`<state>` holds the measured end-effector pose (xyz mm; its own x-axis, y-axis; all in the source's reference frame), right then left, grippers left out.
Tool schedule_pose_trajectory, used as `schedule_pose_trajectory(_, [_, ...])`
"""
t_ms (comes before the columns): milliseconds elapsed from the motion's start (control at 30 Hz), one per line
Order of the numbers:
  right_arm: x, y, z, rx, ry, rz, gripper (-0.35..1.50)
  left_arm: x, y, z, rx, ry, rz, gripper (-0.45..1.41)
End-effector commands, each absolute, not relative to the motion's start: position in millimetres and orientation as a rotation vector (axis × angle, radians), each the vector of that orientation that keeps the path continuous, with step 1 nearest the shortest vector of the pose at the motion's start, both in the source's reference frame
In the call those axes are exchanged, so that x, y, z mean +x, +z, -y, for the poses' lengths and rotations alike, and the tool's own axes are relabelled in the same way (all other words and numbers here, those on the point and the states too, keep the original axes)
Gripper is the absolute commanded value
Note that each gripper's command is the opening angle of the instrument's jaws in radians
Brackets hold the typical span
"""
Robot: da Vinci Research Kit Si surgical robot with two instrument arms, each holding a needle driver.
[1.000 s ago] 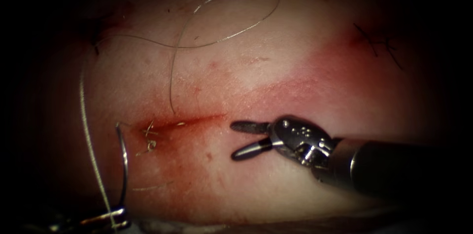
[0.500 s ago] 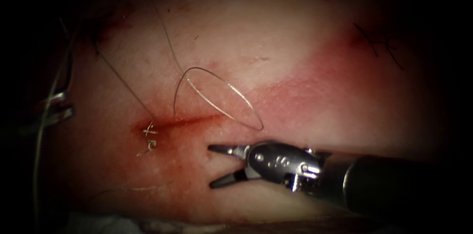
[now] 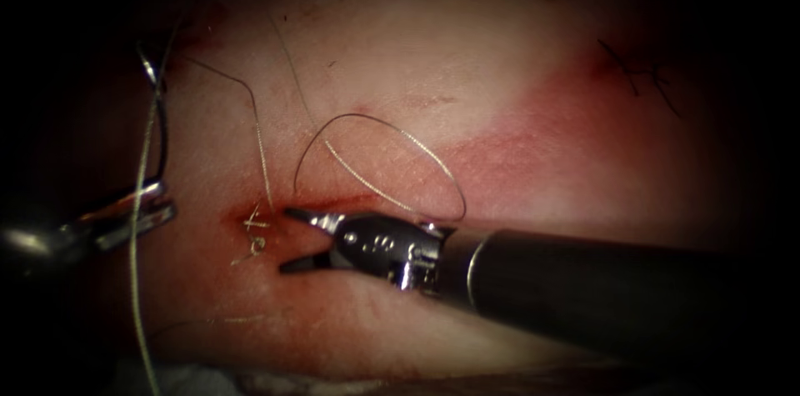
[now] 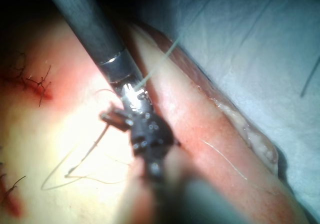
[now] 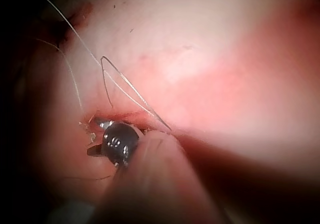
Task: Wound Closure
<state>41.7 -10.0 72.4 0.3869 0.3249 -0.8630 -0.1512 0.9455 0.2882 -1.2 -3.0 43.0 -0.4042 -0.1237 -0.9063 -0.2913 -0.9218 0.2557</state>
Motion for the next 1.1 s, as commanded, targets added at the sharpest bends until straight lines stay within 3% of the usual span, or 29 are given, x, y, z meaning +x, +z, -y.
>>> schedule_pose_trajectory(33, [43.3, 73.4, 10.6, 0.176, 0.298, -1.127, 0.88, -1.6, 43.4, 3.3, -1.655, 2.482, -0.577, -0.45])
schedule_pose_trajectory(167, [44.0, 74.7, 10.9, 0.184, 0.279, -1.098, 0.73, -1.4, 43.3, 3.5, -1.656, 2.483, -0.576, -0.45])
schedule_pose_trajectory(200, [44.0, 75.0, 11.0, 0.188, 0.271, -1.088, 0.56, -1.3, 43.3, 3.5, -1.656, 2.483, -0.576, -0.45])
schedule_pose_trajectory(267, [43.2, 75.4, 11.1, 0.207, 0.252, -1.087, -0.35, -1.1, 43.2, 3.5, -1.659, 2.483, -0.575, -0.45])
schedule_pose_trajectory(1100, [37.3, 62.7, 19.5, 0.326, 0.200, -1.045, -0.35, -1.1, 43.6, 3.4, -1.659, 2.484, -0.577, -0.45])
